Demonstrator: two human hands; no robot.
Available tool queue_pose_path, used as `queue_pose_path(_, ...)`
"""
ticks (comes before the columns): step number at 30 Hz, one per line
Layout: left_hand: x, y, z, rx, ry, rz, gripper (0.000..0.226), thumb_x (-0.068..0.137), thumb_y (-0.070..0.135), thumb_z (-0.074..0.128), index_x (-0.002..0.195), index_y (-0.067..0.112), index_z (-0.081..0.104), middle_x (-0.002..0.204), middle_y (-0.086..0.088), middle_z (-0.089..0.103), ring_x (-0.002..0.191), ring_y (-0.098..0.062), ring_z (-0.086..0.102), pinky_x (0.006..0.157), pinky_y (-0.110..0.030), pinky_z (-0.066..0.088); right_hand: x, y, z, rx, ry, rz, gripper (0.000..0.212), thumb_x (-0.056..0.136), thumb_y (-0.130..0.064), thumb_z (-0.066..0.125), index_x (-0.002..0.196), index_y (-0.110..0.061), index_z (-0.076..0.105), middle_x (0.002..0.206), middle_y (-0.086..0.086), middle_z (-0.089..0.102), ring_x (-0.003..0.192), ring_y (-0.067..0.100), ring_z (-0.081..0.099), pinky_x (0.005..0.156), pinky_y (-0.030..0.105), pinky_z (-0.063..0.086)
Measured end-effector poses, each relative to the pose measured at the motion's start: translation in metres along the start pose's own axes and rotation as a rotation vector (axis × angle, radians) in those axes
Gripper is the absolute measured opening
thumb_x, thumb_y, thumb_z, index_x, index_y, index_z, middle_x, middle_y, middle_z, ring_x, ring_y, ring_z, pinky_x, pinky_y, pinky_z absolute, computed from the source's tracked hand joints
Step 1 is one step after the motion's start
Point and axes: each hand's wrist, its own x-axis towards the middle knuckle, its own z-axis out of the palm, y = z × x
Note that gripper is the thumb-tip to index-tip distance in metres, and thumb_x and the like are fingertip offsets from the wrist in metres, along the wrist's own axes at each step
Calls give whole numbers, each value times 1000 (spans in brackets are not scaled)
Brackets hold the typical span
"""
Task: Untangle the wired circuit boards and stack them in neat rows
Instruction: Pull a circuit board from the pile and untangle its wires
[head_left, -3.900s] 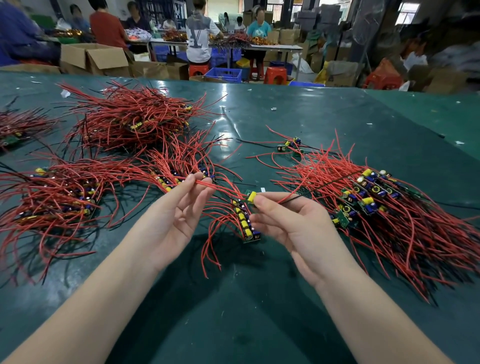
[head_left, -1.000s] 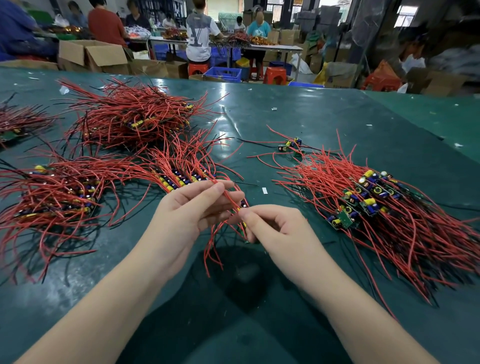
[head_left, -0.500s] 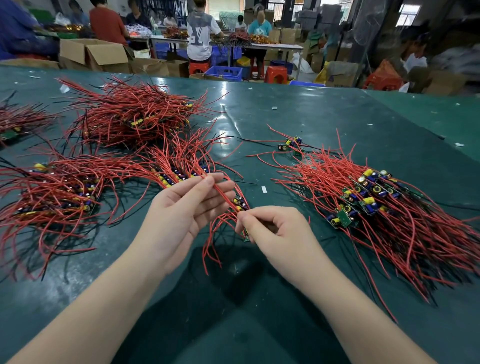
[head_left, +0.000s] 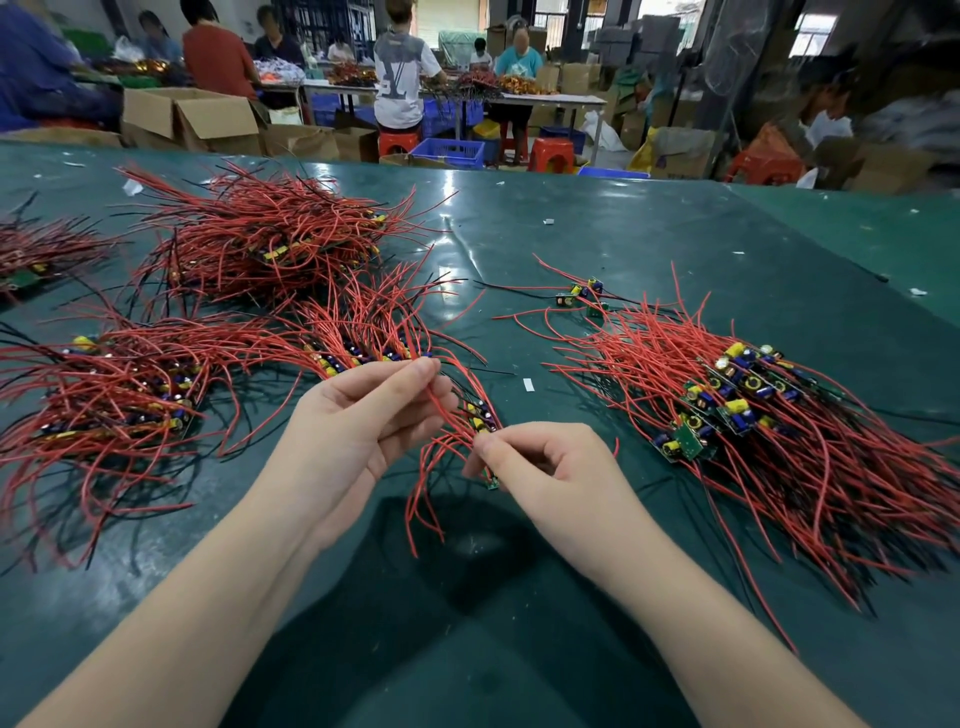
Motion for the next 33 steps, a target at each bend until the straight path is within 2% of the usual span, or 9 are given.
queue_pose_path(4,0,0,0,-15,-4,0,16,74,24,64,75,17,79,81,-6,75,77,-16,73,62,-19,55,1,0,-1,6,13,-13,28,87,-40,54,68,-27,70,51,2,40,51,10,34,51,30,28)
queue_pose_path(7,1,0,0,-13,-3,-4,20,77,24,61,76,16,79,82,-7,75,78,-17,74,62,-19,56,1,0,0,-6,34,-26,26,86,-40,54,67,-29,69,58,13,52,52,9,37,52,31,31)
queue_pose_path(9,2,0,0,-25,-6,-8,21,78,21,60,76,14,79,83,-9,75,79,-18,74,63,-20,56,0,1,0,-7,43,-29,24,89,-36,57,69,-29,70,60,12,57,54,9,40,53,33,34)
queue_pose_path(13,2,-1,0,-47,-15,-23,19,77,17,61,75,11,79,84,-11,75,79,-18,74,62,-19,57,0,-3,0,81,44,-30,26,88,-43,53,71,-33,70,52,-6,47,53,5,39,53,27,32)
queue_pose_path(15,2,-2,1,-48,-28,-35,19,76,16,61,75,11,79,84,-11,75,79,-17,74,62,-18,56,1,-6,0,130,22,-29,27,92,-39,55,69,-32,70,51,-7,53,51,3,44,54,22,36)
queue_pose_path(18,1,-2,4,-54,-29,-56,19,76,15,60,74,11,79,84,-10,75,79,-16,74,62,-18,56,1,-8,-1,190,-13,-25,31,96,-23,57,68,-24,70,49,-6,54,55,8,49,62,29,43)
queue_pose_path(24,-1,-2,13,-217,40,-203,33,87,8,54,62,7,77,73,-6,74,68,-9,72,55,-14,54,2,-9,-1,217,40,-62,31,92,-22,61,62,-23,68,47,-11,44,51,5,43,53,19,36)
queue_pose_path(28,1,-2,13,-265,38,-239,38,90,9,51,63,6,77,75,-6,74,70,-9,72,57,-16,55,1,-6,3,185,91,-87,27,92,-24,61,66,-21,68,49,-10,49,52,5,45,54,24,37)
queue_pose_path(33,1,-3,10,-259,57,-236,37,90,9,52,63,6,77,72,-5,73,68,-9,72,55,-16,55,0,-8,5,176,28,-85,24,87,-31,55,68,-29,67,52,-9,50,56,11,47,57,31,40)
